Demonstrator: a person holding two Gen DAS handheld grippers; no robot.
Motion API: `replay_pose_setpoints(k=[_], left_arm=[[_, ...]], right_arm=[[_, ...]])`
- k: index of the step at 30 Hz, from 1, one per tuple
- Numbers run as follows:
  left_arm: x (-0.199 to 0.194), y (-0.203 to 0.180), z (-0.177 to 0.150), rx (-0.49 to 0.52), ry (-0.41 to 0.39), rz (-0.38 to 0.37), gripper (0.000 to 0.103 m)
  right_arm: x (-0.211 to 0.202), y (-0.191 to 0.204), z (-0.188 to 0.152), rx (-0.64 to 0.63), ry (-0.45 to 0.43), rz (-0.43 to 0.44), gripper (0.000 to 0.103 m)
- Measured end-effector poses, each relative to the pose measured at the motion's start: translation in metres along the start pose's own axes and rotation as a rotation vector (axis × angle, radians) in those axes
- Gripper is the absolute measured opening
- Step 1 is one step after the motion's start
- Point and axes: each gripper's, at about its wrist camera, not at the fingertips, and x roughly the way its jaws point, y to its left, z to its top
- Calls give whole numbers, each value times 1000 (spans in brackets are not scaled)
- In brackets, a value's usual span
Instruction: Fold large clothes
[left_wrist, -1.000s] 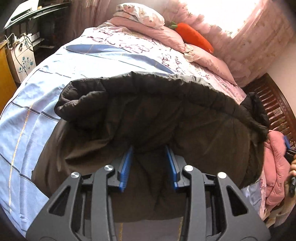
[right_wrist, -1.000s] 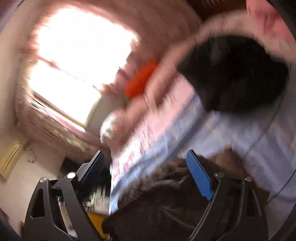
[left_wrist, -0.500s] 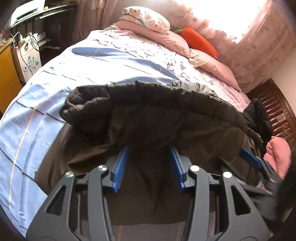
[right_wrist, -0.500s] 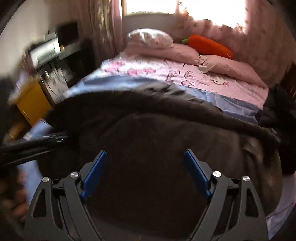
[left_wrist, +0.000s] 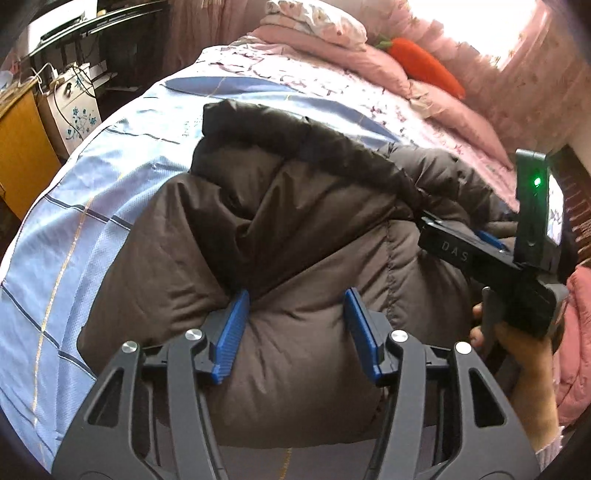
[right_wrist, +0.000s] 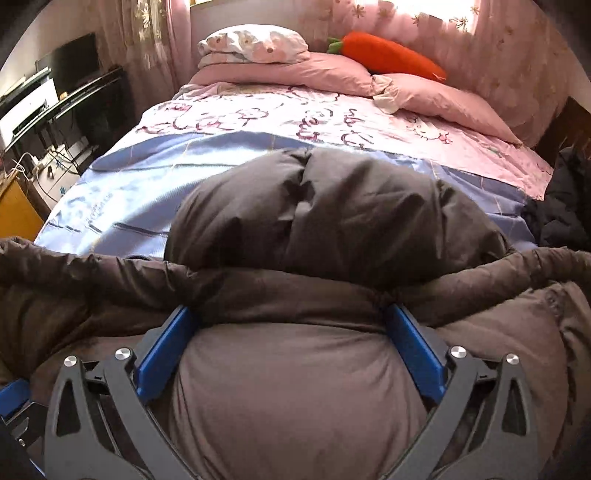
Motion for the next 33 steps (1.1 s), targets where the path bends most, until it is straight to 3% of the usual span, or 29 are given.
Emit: replay_pose_setpoints(k=[2,4,6,8,11,16,19,22,27,28,29,30,31,33], left_arm=[[6,0,-2,3,27,24,55],[10,8,-3,-37,46,10,55],[9,15,-1,-84,50,-20,55],[5,19,1,-97,40,-25,55],[3,23,0,-106,38,-25,55],[6,28,-1,-109,36,-15,55],[10,36,1,-139,38,-15,52],[17,42,2,-153,56,-12,46],[14,49,8,-198,66,-27,44],[7,55,11,-237,58,-40,47],[-7,64,16,-292,25,-64,57],[-24,74,21,-341,-38,-78,70],[-37,81,23,-368,-88,-69,75],[-70,93,25,-419,-190,-10,79]], right_arm=[[-8,-2,-2,7,8,27,102],[-34,-13,-5,23,-27,115,98],[-78,-46,-14,81,-141,186,97],[-109,-83,-26,131,-220,157,97],[-129,-136,-44,181,-251,30,97],[-90,-206,-68,240,-111,-142,97],[-59,-227,-83,290,-68,-122,98],[-38,-223,-91,267,-52,-158,102],[-25,-223,-90,277,17,-154,102],[-32,-224,-88,302,33,-169,101],[-43,-219,-85,329,19,-188,93],[-58,-213,-86,356,-18,-196,90],[-79,-199,-87,375,-84,-176,89],[-110,-149,-82,305,-170,-13,89]])
